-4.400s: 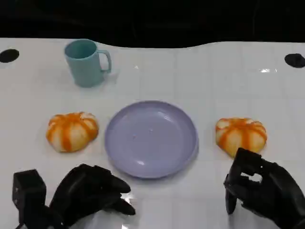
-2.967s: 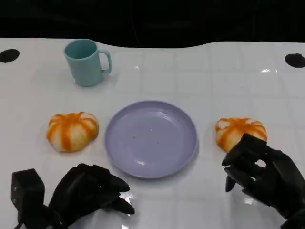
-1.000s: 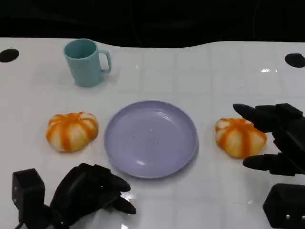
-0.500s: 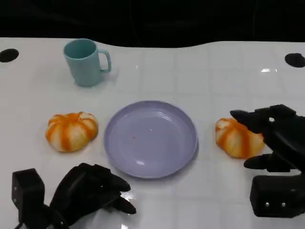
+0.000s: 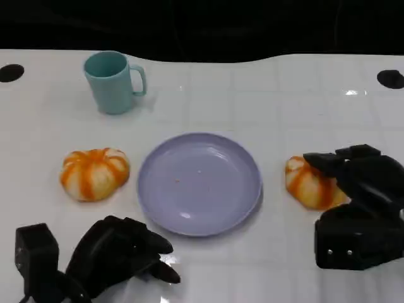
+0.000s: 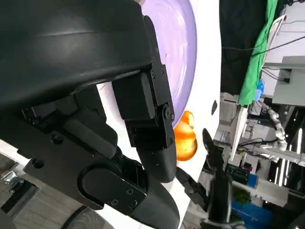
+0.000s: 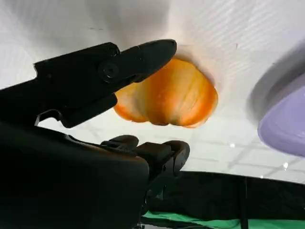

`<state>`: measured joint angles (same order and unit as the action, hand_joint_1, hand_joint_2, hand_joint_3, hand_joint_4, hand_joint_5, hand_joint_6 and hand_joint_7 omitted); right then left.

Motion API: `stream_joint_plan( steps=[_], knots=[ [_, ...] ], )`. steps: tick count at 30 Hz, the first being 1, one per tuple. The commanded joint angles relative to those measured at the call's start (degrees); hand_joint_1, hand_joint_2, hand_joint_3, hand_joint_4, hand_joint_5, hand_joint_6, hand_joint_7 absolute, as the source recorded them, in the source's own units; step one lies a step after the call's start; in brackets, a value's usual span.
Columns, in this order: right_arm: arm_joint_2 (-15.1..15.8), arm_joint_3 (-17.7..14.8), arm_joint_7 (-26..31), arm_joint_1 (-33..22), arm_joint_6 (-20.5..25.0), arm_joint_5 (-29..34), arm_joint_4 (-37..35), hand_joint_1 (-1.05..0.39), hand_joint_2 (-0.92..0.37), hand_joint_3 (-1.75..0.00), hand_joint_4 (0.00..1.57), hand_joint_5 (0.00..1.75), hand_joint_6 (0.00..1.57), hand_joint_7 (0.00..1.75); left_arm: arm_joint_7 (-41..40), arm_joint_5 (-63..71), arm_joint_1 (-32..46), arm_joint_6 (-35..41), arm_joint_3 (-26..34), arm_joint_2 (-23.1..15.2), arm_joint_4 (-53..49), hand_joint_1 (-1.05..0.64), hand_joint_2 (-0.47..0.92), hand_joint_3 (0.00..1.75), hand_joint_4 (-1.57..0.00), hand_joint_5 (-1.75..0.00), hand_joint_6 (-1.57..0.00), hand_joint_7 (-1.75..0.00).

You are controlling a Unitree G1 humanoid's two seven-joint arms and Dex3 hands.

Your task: Grasp the bread from the table and place it into the plate.

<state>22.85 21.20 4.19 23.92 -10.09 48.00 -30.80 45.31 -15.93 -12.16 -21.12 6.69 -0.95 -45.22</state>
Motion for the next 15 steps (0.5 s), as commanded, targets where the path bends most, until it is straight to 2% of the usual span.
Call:
stream_joint_plan(
  steps=[1,11,13,15],
  knots=[
    [-1.0,2.0,1.1,3.3,1.2,0.0,-5.2,-0.53,-0.83,0.00,0.18,0.24,0.27,0.00,-0.2,-0.2,0.8,0.0,0.2,-0.8,0.6,-1.05,0.73,0.00,-1.57,-0.23,-1.57,-0.03],
    [-4.7,4.7,5.5,8.7,0.1,-1.9,-17.5,-0.49,-0.84,0.00,0.25,0.19,0.28,0.01,-0.8,0.2,1.6,0.1,-0.1,-0.9,1.8,-1.05,0.74,0.00,-1.57,-0.24,-1.57,-0.04],
    [-5.1,5.1,6.8,9.3,-0.5,-2.4,-19.1,-0.46,-0.85,-0.01,0.28,0.18,0.30,0.01,-0.8,0.3,1.7,-0.1,-0.2,-0.9,1.8,-1.05,0.74,0.01,-1.57,-0.24,-1.57,-0.04],
    [-5.8,5.0,9.0,9.5,-0.6,-3.0,-20.3,-0.35,-0.88,-0.02,0.36,0.21,0.37,0.04,-0.8,0.1,1.8,0.0,-0.2,-0.9,2.0,-1.05,0.74,0.00,-1.57,-0.24,-1.57,-0.04]
  ],
)
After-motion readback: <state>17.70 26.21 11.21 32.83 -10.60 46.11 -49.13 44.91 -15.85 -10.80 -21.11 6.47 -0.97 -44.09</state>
